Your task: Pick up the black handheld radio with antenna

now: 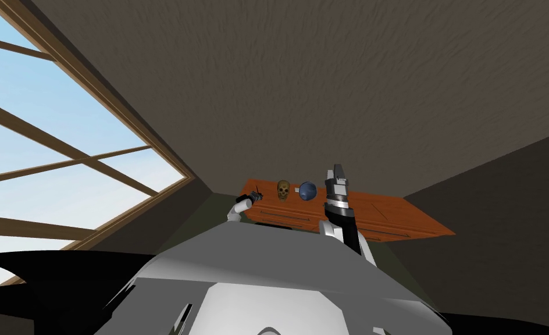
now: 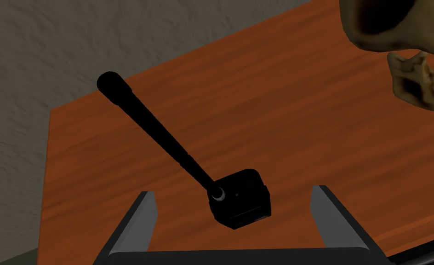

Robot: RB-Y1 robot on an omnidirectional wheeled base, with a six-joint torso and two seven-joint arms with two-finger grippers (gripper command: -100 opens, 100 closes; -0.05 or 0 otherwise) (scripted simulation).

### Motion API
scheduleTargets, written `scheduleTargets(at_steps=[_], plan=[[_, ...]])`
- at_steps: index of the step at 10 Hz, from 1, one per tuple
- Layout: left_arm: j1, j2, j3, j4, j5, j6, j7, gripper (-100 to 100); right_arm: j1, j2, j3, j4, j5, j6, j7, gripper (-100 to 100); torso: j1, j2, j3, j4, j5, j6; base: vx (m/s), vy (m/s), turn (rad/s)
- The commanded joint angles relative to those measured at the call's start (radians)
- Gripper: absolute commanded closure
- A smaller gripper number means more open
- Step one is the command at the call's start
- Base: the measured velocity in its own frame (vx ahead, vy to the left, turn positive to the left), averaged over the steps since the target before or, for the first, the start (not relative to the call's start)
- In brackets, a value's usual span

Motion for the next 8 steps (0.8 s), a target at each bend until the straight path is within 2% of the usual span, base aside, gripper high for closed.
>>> scheduleTargets(at_steps=[1,2,3,4,5,7,8], plan=[[0.000,0.000,0.000,0.000,0.000,0.000,0.000,-100,0.000,0.000,0.000,0.000,0.000,0.000,0.000,0,0.000,0.000,0.000,0.000,0.000,0.000,0.042,0.014,0.002],[-0.001,-0.001,0.000,0.002,0.001,0.004,0.003,0,0.000,0.000,0.000,0.000,0.000,0.000,0.000,0,-0.001,0.002,0.001,0.000,0.000,0.000,0.007,0.002,-0.001],[-0.026,0.015,0.022,0.046,0.014,-0.016,0.004,-100,0.000,0.000,0.000,0.000,0.000,0.000,0.000,0,-0.001,0.004,0.002,0.001,0.000,0.000,-0.031,0.008,-0.240],[-0.052,0.030,0.044,0.072,0.027,-0.036,0.005,-100,0.000,0.000,0.000,0.000,0.000,0.000,0.000,0,-0.001,0.007,0.004,0.001,0.000,0.001,-0.088,0.016,-0.309],[-0.052,0.030,0.044,0.091,0.027,-0.036,0.005,-100,-0.001,0.000,0.000,0.000,0.000,0.000,0.000,0,-0.001,0.010,0.006,0.002,0.000,0.001,-0.078,0.013,-0.141],[-0.102,0.061,0.089,0.168,0.054,-0.075,0.008,-100,-0.001,0.000,0.000,0.000,0.000,0.000,0.000,0,-0.001,0.011,0.006,0.002,0.000,0.001,-0.084,0.006,-0.335],[-0.102,0.061,0.089,0.181,0.054,-0.075,0.008,-100,-0.001,0.000,0.000,0.000,0.000,0.000,0.000,0,-0.001,0.012,0.007,0.002,0.000,0.001,-0.074,0.013,-0.088]])
